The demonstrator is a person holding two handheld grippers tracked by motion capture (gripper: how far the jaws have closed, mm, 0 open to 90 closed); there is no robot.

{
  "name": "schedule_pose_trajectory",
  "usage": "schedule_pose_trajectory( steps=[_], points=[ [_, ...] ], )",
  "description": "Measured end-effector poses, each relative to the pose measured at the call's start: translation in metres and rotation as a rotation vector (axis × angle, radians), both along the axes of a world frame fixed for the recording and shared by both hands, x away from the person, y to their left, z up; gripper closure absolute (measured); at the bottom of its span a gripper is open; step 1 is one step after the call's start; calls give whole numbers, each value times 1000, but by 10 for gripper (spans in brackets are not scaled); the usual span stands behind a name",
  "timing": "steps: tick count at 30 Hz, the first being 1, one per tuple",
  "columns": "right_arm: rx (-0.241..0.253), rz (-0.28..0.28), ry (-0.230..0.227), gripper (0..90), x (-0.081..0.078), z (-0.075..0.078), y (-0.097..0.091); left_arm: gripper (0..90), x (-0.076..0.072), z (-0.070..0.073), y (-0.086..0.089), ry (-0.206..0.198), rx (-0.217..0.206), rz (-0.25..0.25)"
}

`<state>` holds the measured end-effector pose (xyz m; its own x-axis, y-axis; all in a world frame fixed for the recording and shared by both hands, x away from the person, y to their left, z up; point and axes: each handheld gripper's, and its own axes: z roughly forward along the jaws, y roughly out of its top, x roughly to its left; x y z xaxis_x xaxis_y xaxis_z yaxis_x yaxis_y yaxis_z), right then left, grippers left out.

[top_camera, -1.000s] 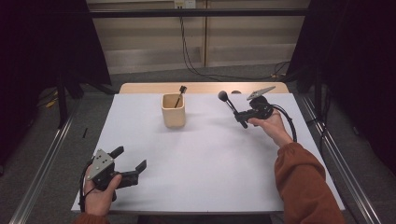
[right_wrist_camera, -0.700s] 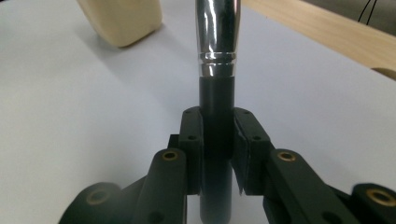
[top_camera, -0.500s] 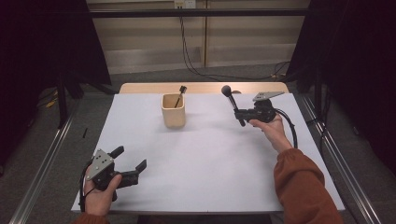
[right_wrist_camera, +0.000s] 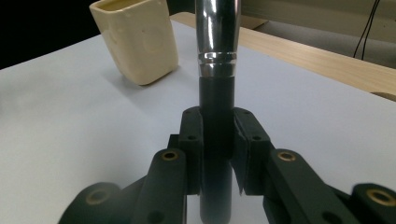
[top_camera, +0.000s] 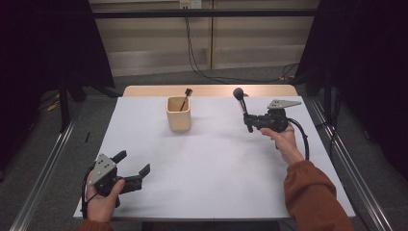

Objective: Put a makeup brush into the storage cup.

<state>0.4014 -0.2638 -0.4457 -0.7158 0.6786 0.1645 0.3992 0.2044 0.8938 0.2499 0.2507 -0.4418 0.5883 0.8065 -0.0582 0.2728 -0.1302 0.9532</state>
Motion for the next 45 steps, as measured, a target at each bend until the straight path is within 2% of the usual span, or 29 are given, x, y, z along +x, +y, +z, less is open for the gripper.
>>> schedule_pose_trajectory(
  steps=[6, 12, 19, 23, 27, 39, 41, 45],
  points=[
    [6, 34, -27, 761, -12, 0, 4, 30, 0, 0, 0, -1, 1, -2],
    [32, 41, -28, 761, -24, 5, 6, 31, 0, 0, 0, -2, 2, -8],
    [33, 59, -42, 761, -37, 11, 7, 32, 0, 0, -1, -6, 5, -2],
    [35, 73, -49, 761, -46, 13, 11, 33, -1, 0, -1, -7, -7, 0],
    [31, 88, -54, 761, -55, 12, 16, 32, -1, 1, 0, -7, -9, -1],
    [89, 111, -71, 760, -74, 6, 29, 35, -1, 2, 0, -8, -12, -8],
    [73, 111, -76, 760, -75, 4, 31, 35, -1, 2, -2, -10, -4, -17],
    [76, 124, -70, 760, -79, 1, 37, 33, 0, 3, -6, -4, -1, -33]
  ],
)
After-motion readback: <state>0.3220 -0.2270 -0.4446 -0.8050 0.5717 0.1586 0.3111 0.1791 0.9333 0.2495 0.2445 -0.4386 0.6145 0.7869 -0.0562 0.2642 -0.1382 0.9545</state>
